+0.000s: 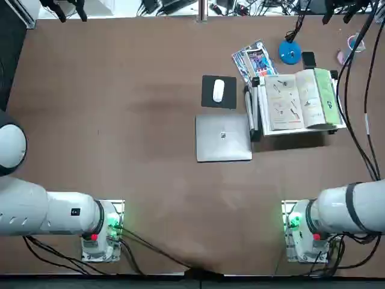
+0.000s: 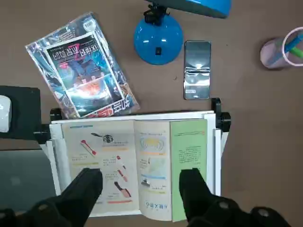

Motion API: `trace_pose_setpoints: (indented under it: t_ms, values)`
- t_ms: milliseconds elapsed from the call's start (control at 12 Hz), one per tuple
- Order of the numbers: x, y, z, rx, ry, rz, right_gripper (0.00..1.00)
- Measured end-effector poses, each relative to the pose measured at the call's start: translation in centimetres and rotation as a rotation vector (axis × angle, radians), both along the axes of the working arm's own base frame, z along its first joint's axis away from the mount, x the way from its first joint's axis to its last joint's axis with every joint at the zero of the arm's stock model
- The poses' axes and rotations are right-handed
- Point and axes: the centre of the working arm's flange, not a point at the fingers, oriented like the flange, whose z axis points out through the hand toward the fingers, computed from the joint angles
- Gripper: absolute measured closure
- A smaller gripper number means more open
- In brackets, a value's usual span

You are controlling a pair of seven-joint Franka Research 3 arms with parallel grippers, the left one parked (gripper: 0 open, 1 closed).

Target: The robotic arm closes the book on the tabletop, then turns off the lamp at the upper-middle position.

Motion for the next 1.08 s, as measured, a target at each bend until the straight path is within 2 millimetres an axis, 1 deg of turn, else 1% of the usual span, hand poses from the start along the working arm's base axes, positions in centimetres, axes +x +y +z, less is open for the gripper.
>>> trace_pose_setpoints:
  t_ms: [1083]
  values:
    - [-0.01,-0.02,0.00,0.000,0.001,0.000,0.00]
